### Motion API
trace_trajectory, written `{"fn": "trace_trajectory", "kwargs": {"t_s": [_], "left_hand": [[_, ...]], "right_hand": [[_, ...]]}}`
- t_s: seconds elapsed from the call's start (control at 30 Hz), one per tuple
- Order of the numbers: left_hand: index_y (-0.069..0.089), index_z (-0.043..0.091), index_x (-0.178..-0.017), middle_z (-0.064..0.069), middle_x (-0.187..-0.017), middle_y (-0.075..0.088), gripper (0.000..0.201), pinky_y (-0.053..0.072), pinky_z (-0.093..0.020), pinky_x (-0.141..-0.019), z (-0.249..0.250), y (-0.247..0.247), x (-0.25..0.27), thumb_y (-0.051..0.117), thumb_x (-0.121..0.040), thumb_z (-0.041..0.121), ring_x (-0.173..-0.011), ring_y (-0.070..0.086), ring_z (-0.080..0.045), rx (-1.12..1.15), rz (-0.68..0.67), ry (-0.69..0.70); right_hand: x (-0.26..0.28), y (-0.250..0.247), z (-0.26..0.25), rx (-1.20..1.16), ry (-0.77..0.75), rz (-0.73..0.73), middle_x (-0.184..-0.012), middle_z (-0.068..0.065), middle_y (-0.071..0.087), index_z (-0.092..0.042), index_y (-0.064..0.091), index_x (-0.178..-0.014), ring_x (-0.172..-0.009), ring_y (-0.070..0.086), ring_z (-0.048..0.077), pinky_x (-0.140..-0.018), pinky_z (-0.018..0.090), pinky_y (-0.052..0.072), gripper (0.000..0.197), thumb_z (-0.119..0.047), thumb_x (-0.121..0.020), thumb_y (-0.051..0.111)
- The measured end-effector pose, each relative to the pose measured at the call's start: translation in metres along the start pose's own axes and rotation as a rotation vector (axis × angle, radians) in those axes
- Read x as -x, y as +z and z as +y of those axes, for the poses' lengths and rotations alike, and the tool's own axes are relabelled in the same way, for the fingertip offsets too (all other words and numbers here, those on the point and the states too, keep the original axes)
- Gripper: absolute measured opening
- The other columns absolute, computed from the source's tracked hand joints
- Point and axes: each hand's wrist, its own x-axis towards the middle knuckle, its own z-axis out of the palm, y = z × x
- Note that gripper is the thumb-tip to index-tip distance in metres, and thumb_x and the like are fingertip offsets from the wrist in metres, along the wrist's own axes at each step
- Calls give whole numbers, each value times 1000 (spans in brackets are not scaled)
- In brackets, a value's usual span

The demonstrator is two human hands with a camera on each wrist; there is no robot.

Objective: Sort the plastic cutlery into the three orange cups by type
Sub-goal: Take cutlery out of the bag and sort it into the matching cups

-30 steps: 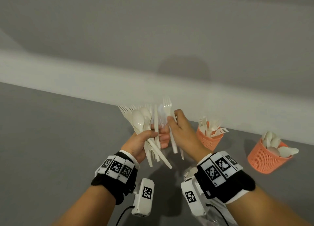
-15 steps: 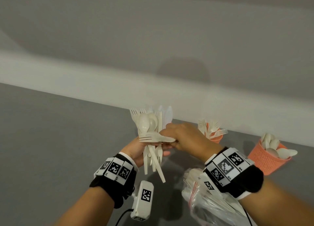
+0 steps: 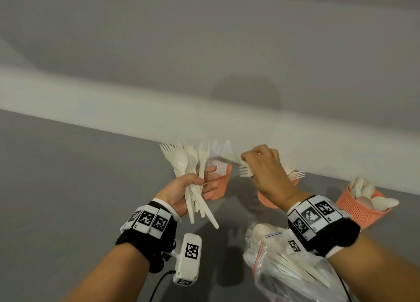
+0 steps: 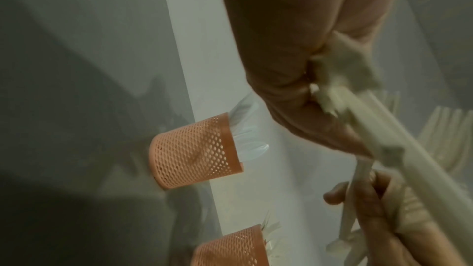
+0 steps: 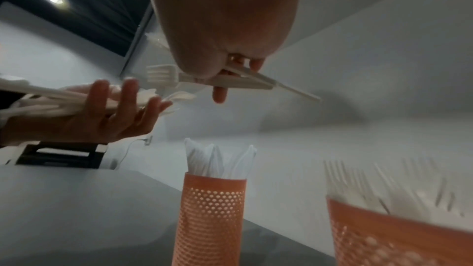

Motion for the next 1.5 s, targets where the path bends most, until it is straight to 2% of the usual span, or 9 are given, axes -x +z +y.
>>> {"fn": "trace_trajectory", "kwargs": {"t_s": [0.13, 0.23, 0.37, 0.57, 0.8, 1.0, 1.2, 1.33, 1.5], "left_hand": [[60, 3, -104, -2, -64, 62, 43, 40, -17, -38, -6, 4, -3, 46, -63, 1, -38, 46, -7, -47, -7, 10], [66, 1, -89, -4, -61, 59, 38, 40, -17, -38, -7, 10, -3, 69, -52, 5, -37, 45, -8, -95, -163, -9], [71, 3, -88, -6, -59, 64, 38, 43, -19, -43, -5, 15, -2, 67, -55, 21, -39, 48, -10, -223, -333, -54], [68, -1, -104, -16, -79, 69, 54, 44, -19, -43, -5, 14, -6, 62, -58, 26, -41, 50, -12, -198, -402, -82], [66, 0, -94, -13, -70, 71, 35, 54, -28, -57, -16, 33, -16, 37, -87, 18, -52, 62, -20, -252, -74, -7], [50, -8, -120, -23, -81, 66, 33, 56, -34, -54, -35, 51, -35, 47, -90, 7, -55, 66, -26, -237, 190, 182], [63, 2, -80, -12, -75, 68, 13, 56, -29, -60, -37, 63, -52, 52, -87, 5, -63, 69, -18, -241, 279, 193], [61, 6, -83, -8, -75, 67, 16, 54, -29, -61, -38, 56, -58, 48, -91, 10, -61, 68, -14, -239, 284, 160], [62, 6, -101, 0, -51, 52, 16, 49, -26, -50, -42, 54, -58, 49, -92, 8, -38, 44, -10, -336, 206, 170]], "right_hand": [[-3, -1, -18, -622, 390, -96, -83, 2, 56, -13, 41, -102, -69, 52, 14, -57, 18, 35, 8, -16, -96, 44], [-11, -9, -39, -1139, 566, -134, -61, -8, 57, -12, 55, -102, -43, 49, 1, -41, 12, 33, 20, -29, -90, 57], [-17, -11, -45, -1481, 613, -369, -37, 3, 51, -15, 67, -58, -28, 41, 7, -33, 15, 28, 28, -31, -80, 66], [-17, -7, -36, -1718, 641, -498, -30, -2, 36, -11, 41, -44, -30, 50, 13, -42, 18, 35, 46, -27, -83, 57], [-12, -6, -36, -1472, 794, -83, -43, 2, 46, -7, 53, -71, -40, 39, 18, -41, 24, 36, 20, -17, -89, 53], [-4, -5, -26, -1415, 885, 74, -67, 14, 59, -1, 54, -93, -45, 54, 18, -42, 27, 45, 21, -15, -93, 38], [-3, -19, 18, -1624, 864, 398, -84, 13, 66, 0, 48, -115, -71, 68, 21, -74, 36, 59, 23, -10, -97, 37], [-5, -26, 69, -1490, 881, 561, -75, 3, 52, -11, 42, -108, -65, 54, 15, -72, 31, 54, 12, -8, -97, 38], [-1, 2, 101, -1079, 836, 466, -81, 2, 50, -10, 42, -116, -70, 52, 12, -70, 22, 48, 21, -9, -95, 41]]}}
